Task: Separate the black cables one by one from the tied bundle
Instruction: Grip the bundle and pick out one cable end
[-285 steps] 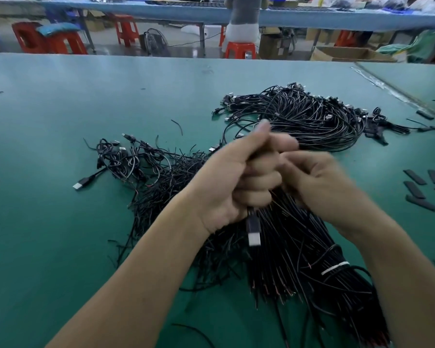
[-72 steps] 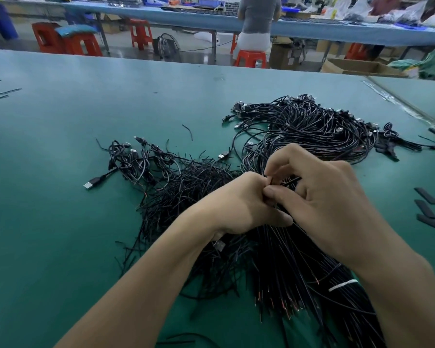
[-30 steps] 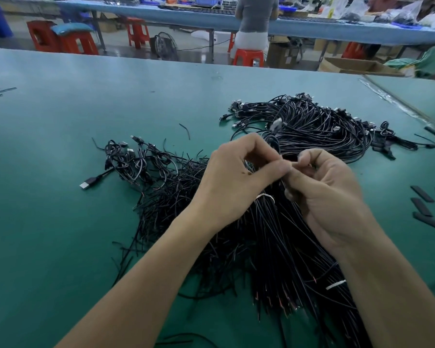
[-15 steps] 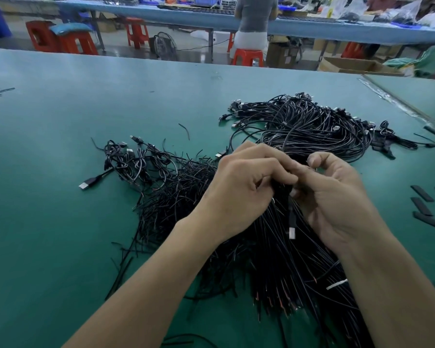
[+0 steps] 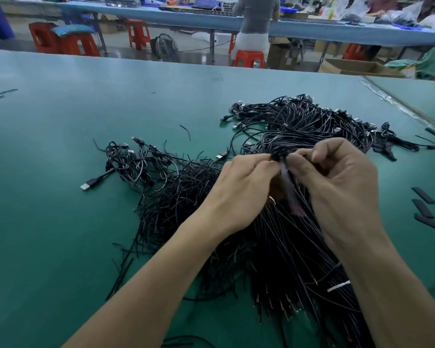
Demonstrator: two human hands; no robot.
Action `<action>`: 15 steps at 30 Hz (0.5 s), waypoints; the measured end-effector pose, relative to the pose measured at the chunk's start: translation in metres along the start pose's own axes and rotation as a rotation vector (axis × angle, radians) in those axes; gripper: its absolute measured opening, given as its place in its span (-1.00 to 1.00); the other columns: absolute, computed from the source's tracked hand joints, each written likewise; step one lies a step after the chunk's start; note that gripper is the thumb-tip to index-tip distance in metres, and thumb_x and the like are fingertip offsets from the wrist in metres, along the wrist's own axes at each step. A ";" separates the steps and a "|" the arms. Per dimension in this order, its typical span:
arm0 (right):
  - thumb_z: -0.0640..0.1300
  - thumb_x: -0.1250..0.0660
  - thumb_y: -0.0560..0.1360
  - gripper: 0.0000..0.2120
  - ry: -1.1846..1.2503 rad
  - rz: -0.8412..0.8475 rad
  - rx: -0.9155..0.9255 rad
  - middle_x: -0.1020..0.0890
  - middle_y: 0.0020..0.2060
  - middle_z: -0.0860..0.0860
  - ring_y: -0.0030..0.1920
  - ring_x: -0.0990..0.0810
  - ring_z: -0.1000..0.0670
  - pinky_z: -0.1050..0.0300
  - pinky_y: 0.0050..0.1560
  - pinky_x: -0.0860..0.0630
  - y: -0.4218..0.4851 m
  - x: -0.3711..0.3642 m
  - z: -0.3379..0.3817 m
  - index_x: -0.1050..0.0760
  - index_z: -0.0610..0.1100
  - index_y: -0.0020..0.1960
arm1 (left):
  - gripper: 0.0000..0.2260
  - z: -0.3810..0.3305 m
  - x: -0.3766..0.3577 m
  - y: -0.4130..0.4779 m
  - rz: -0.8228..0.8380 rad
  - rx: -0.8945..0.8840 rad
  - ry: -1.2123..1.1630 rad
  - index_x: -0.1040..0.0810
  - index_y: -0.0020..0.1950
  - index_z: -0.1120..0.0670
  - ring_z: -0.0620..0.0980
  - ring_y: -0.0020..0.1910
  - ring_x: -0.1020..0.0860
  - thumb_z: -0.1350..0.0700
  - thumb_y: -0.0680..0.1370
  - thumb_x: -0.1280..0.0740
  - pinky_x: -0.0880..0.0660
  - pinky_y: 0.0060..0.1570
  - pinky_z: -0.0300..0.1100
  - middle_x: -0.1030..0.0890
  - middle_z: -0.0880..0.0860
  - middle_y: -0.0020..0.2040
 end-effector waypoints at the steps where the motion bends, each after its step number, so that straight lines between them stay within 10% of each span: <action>1: -0.45 -0.39 0.47 -0.67 0.001 0.009 -0.011 -0.65 -0.30 0.08 -0.24 -0.61 0.12 0.28 -0.12 -0.57 -0.001 -0.002 -0.001 -0.38 -0.08 -0.22 | -0.57 0.002 0.001 0.001 0.015 0.046 -0.045 -0.63 0.09 0.24 0.19 0.04 -0.63 0.04 0.51 -0.08 -0.56 0.07 0.11 -0.68 0.26 0.04; 7: -0.49 -0.38 0.45 -0.66 -0.020 0.053 -0.088 -0.64 -0.30 0.04 -0.21 -0.63 0.10 0.27 -0.09 -0.59 -0.003 -0.006 -0.006 -0.40 -0.10 -0.25 | -0.47 0.008 0.006 0.007 0.079 0.179 -0.464 -0.65 0.14 0.12 -0.04 0.01 -0.63 -0.20 0.54 -0.06 -0.48 0.01 0.00 -0.71 0.08 0.06; 10: -0.49 -0.39 0.44 -0.66 0.014 0.072 -0.131 -0.63 -0.33 0.03 -0.27 -0.61 0.16 0.33 -0.21 -0.53 -0.006 -0.011 -0.009 -0.38 -0.11 -0.26 | -0.78 0.009 0.016 0.009 0.011 0.059 -0.404 -0.70 0.05 0.08 0.03 0.04 -0.65 0.00 0.49 -0.43 -0.55 0.16 0.13 -0.72 0.12 0.03; 15: -0.30 -0.49 0.28 -0.70 0.126 0.036 -0.257 -0.60 -0.41 0.06 -0.41 -0.48 0.16 0.35 -0.39 -0.42 -0.006 -0.010 -0.013 -0.35 -0.09 -0.28 | -0.78 0.004 0.021 0.010 0.028 -0.134 -0.343 -0.71 0.02 -0.04 -0.08 -0.03 -0.66 0.20 0.42 -0.51 -0.56 0.06 -0.21 -0.73 -0.01 -0.04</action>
Point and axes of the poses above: each hand's wrist, its own y-axis towards the middle knuckle, its own x-axis out of the back of the hand, z = x × y, the point moved 5 cm from there along y, towards the middle knuckle
